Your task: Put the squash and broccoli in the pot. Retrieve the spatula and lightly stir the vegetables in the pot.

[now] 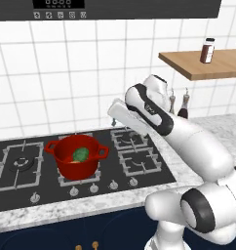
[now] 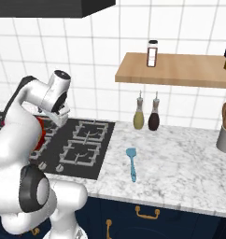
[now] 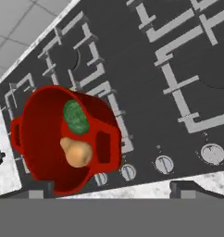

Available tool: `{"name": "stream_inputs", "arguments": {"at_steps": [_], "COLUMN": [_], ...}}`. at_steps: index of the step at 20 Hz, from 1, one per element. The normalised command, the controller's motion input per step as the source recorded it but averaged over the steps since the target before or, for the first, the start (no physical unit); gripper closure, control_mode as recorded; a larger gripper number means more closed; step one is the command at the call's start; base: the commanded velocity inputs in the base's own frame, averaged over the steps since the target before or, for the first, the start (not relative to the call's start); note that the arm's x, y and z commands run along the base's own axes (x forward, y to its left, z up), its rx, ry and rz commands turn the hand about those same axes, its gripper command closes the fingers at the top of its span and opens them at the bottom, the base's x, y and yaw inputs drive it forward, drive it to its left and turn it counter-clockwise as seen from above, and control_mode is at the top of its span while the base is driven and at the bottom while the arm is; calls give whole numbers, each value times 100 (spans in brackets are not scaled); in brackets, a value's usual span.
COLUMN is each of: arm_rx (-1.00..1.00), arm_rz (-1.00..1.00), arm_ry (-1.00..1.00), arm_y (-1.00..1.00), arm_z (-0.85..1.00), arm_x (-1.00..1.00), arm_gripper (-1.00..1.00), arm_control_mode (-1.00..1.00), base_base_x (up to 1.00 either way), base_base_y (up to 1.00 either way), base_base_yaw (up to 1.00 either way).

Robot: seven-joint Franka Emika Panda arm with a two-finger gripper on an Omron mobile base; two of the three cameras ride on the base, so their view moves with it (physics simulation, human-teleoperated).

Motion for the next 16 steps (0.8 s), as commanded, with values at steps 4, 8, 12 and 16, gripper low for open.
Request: {"name": "stream_inputs", "arguments": {"at_steps": [4, 8, 12, 16], "arm_rx": [35, 31, 20, 13], "arm_rz": [-64, -63, -61, -65], "arm_ry": [30, 28, 10, 18], "arm_y": [-100, -92, -72, -85], "arm_z": [0, 0, -4, 0], "arm_x": [-21, -36, -58, -11], "arm_gripper": [-100, -100, -100, -100], "arm_control_mode": [-100, -100, -100, -100], "base_base_x": [0, 0, 0, 0], "base_base_y": [0, 0, 0, 0], "base_base_yaw": [0, 0, 0, 0]}}
